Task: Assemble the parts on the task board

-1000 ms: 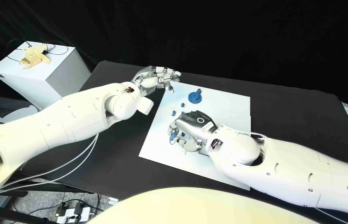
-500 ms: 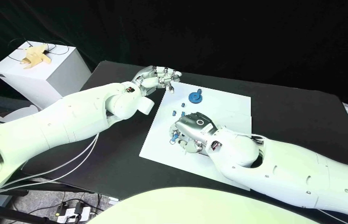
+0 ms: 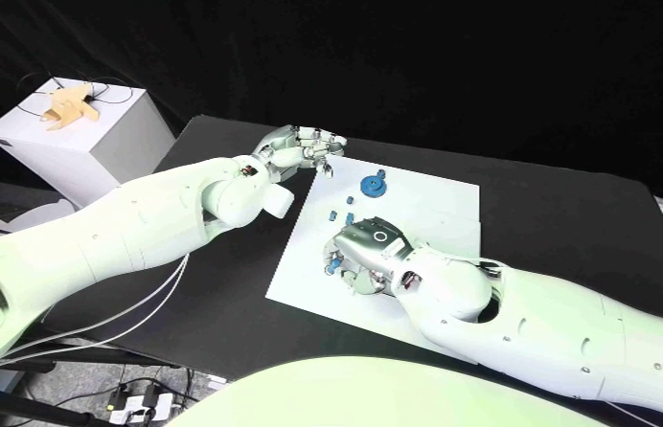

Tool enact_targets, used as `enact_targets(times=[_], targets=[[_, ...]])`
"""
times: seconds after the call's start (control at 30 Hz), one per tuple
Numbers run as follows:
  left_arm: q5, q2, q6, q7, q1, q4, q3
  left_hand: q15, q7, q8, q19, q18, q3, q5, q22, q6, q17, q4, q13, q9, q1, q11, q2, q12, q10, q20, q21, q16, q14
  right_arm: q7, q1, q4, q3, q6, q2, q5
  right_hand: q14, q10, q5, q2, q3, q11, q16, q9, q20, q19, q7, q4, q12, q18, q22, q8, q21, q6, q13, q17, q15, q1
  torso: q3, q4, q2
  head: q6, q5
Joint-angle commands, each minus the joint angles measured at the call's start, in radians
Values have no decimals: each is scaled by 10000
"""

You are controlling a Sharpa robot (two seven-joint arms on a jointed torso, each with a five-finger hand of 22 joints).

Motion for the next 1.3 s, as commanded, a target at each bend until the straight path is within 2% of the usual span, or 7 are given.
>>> enact_targets(times=[0.03, 0.63, 1.07, 1.17, 1.3], targets=[[-30, 7, 117, 38, 6, 26, 8, 22, 4, 68, 93, 154, -39, -24, -9, -52, -12, -10, -9, -14, 14, -12, 50, -41, -83, -9, -20, -35, -72, 18, -30, -9, -4, 132, 32, -156, 184, 559, 26, 111, 67, -502, 27, 805, -47, 186, -3, 4, 32, -163, 32, 37, 56, 92, 9, -1, -70, -14, -3, 3, 0, 2, 14], [-43, -15, 91, 9, 6, 41, 8, 22, 4, 68, 93, 154, -39, -24, -9, -52, -12, -10, -9, -14, 14, -12, 50, -41, -83, -9, -20, -35, -72, -67, -132, -55, -5, -109, 123, -178, 183, 583, -1, 122, 127, -501, 23, 870, -44, 178, -2, -60, -16, -161, 40, 77, 57, 58, 28, -14, -68, -79, -7, -4, -8, 2, 38], [-48, -38, 89, 0, 7, 57, 8, 22, 4, 68, 93, 154, -39, -24, -9, -52, -12, -10, -9, -14, 14, -12, 50, -41, -83, -9, -20, -35, -72, -155, -139, -161, -5, 342, 205, -335, 168, 572, -25, 108, 148, -489, -8, 911, -39, 154, 8, -92, -61, -150, 2, 97, 14, 21, 37, -83, -61, -146, -10, 2, -2, 2, 40], [-52, -45, 85, -12, 7, 63, 8, 23, 5, 87, 104, 154, -53, -20, -31, -60, -11, 13, -22, -18, 24, -10, 63, -36, -90, -7, -49, -36, -82, -77, -139, -196, -6, 396, 228, -280, 123, 376, -14, -15, 87, -421, -87, 957, -6, 93, 66, -132, -241, -129, -89, 62, -91, -147, 15, -233, -6, -336, -10, -2, -1, 2, 45], [-67, -50, 86, -30, 7, 83, 8, 23, 5, 87, 104, 154, -53, -20, -31, -60, -11, 13, -22, -18, 24, -10, 63, -36, -90, -7, -49, -36, -82, 58, -139, -224, -7, 401, 244, -221, 79, -173, 23, -416, 11, -211, -168, 857, 114, -174, 253, -184, -422, -1, -641, -228, -669, -590, -88, -380, 177, -608, -4, -7, -14, 2, 47]])
